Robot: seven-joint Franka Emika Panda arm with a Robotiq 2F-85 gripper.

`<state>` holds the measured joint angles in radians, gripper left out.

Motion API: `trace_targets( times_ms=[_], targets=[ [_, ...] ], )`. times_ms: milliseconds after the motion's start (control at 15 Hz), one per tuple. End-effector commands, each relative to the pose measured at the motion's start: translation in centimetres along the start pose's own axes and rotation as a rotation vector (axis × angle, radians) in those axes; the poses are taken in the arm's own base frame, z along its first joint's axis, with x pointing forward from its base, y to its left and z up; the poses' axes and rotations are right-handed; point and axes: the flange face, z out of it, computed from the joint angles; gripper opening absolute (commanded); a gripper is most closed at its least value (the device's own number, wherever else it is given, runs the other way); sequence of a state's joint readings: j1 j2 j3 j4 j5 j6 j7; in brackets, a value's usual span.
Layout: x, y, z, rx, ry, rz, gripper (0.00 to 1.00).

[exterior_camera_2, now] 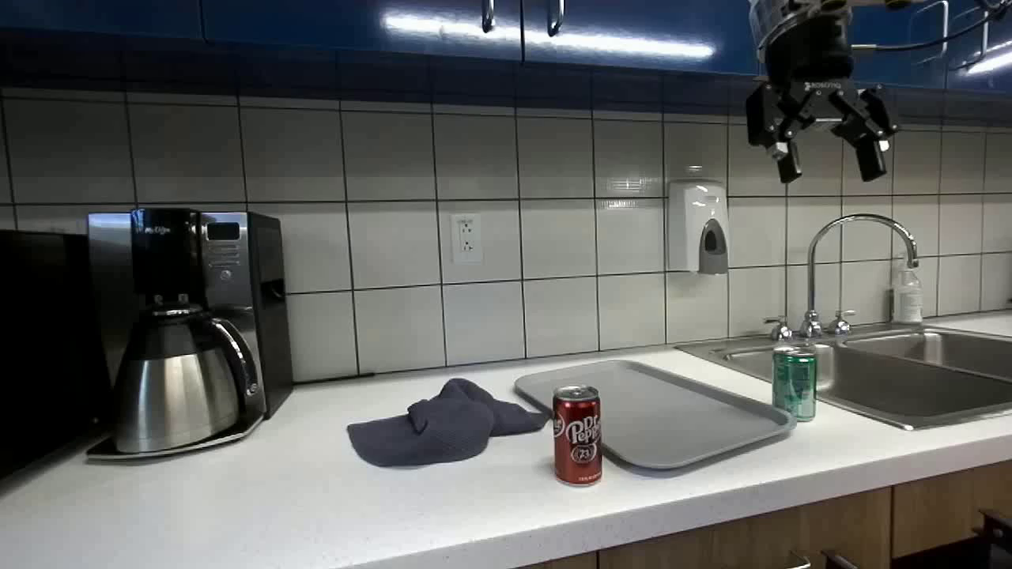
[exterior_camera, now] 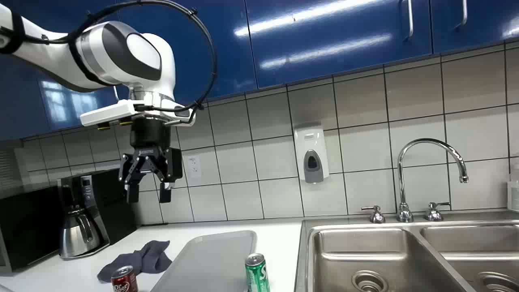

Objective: Put the cans on the tray

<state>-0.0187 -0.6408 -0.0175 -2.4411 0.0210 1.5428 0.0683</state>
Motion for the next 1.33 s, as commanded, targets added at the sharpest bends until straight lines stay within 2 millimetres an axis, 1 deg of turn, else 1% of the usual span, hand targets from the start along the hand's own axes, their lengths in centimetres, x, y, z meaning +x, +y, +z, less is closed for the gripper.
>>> trace_targets(
  times_ms=[0, 667, 800, 1000, 1267],
  targets=[
    [0.0, 0.0, 0.0, 0.0, -0.001, 0.0, 1.0],
    [0.0, 0.0, 0.0, 0.0, -0.001, 0.0, 1.0],
    [-0.5, -1.2, 0.4, -0.017, 0.002, -0.007, 1.0],
    [-1.1, -3.5, 1.1, -0.037, 0.017, -0.051, 1.0],
    [-1.4, -7.8, 3.1, -0.057, 0.02, -0.122, 1.0]
  ],
)
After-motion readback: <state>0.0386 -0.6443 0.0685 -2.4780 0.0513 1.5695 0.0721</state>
